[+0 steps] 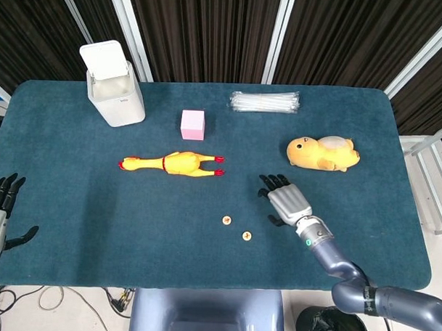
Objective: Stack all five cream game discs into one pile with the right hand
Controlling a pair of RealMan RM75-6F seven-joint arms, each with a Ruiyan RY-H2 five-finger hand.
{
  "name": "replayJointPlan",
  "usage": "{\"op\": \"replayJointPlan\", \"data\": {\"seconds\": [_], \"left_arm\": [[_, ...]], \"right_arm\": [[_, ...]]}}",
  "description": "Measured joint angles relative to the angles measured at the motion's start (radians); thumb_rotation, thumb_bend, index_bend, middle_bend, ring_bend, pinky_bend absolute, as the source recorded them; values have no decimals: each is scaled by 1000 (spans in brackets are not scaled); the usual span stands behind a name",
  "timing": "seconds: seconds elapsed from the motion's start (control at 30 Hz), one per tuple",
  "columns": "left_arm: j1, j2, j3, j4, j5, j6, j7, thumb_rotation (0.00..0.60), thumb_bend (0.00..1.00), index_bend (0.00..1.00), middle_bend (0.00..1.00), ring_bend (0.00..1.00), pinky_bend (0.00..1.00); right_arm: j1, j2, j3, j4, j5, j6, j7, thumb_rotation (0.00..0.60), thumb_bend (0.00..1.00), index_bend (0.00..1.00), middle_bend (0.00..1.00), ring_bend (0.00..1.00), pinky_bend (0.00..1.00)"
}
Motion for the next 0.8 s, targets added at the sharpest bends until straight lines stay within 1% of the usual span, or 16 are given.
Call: {"op": "replayJointPlan", "data": {"seconds": [0.23, 0.43, 0.63, 0.8], "left_arm": [[-1, 2, -2, 3, -5, -4, -9, 600, 169, 44, 0, 0, 61], [-2, 3, -2, 5, -6, -7, -15, 600, 169, 44, 0, 0, 61], [-1, 6, -4, 5, -7, -5, -21, 600, 169, 44, 0, 0, 60], [-2, 6, -3, 7, -7, -7, -22, 600, 169, 44, 0, 0, 60]], "right_arm": [[27, -87, 5, -38, 33, 42, -89, 600, 410, 307, 0, 0, 87], [57, -153, 15, -50, 55, 67, -153, 600, 410, 307, 0, 0, 87], [84, -212, 23, -9, 92, 72, -194, 600, 409, 307, 0, 0, 86], [98, -242, 25, 33, 110, 63, -200, 600, 410, 307, 0, 0, 87]]}}
